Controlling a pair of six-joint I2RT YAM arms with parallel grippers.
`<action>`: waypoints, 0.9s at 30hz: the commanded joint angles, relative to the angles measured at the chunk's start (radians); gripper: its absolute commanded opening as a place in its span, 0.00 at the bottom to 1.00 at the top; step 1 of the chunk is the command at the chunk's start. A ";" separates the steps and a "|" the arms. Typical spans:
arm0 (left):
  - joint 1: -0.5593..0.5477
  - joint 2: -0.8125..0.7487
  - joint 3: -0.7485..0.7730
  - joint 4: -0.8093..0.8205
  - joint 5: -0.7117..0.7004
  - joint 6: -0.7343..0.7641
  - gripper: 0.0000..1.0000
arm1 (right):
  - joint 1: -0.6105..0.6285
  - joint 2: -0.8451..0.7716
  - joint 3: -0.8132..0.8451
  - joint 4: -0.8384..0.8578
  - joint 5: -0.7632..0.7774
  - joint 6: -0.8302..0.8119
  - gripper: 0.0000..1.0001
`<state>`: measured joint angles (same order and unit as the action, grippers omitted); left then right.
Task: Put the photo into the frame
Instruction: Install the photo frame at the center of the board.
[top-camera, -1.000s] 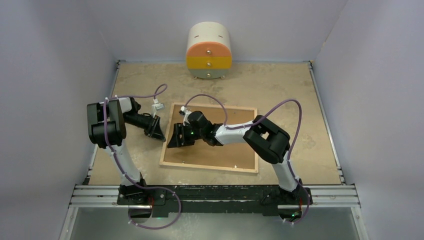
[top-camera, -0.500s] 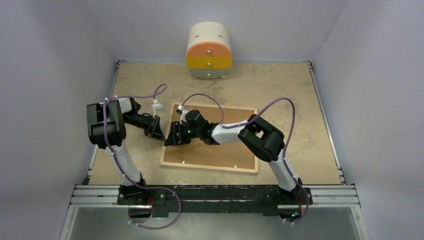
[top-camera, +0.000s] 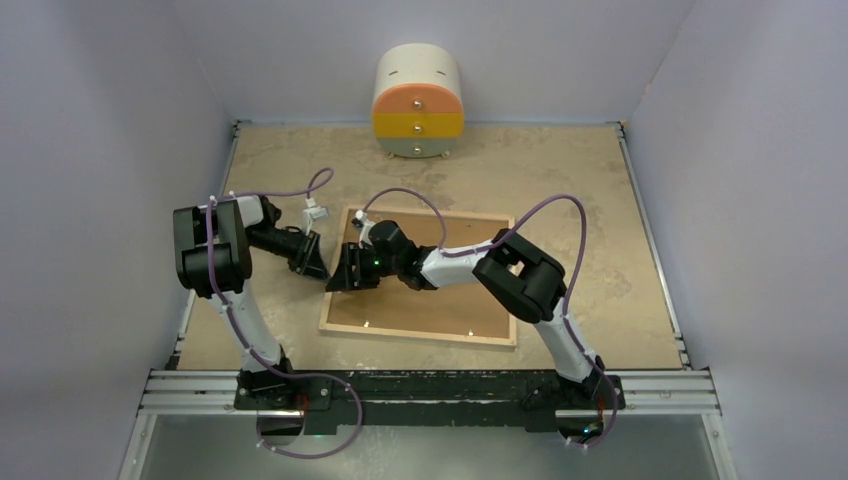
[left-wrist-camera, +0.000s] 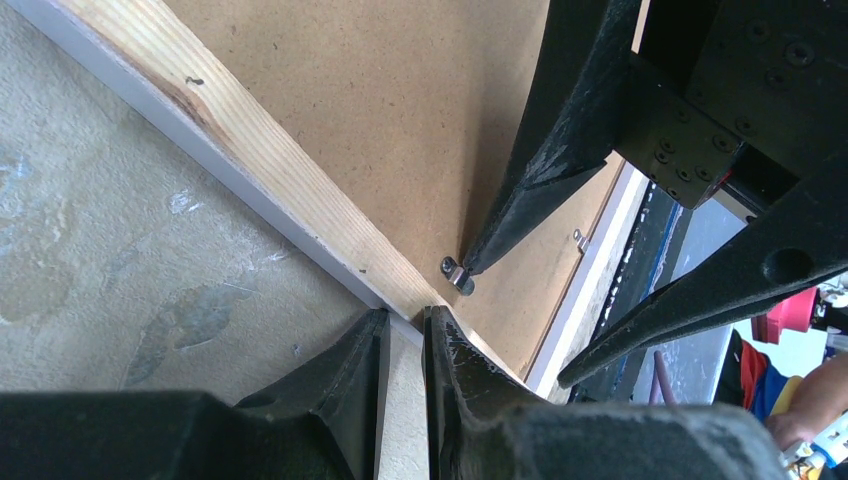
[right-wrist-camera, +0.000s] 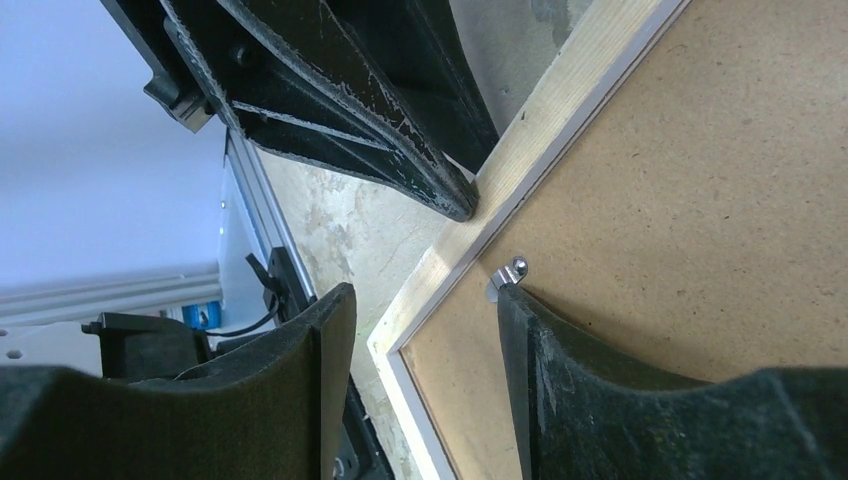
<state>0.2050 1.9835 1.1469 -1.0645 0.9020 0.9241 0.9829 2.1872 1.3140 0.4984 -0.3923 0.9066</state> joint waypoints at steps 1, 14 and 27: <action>-0.007 -0.002 -0.024 0.124 -0.060 0.035 0.20 | 0.014 0.025 0.015 -0.010 0.010 0.028 0.56; -0.007 -0.005 -0.025 0.113 -0.061 0.047 0.20 | 0.021 -0.071 -0.094 -0.004 0.112 0.062 0.56; -0.006 -0.018 -0.031 0.119 -0.070 0.048 0.20 | 0.020 -0.041 -0.082 0.003 0.087 0.068 0.56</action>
<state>0.2054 1.9755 1.1404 -1.0584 0.9009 0.9245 1.0008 2.1059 1.1866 0.5323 -0.3092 0.9764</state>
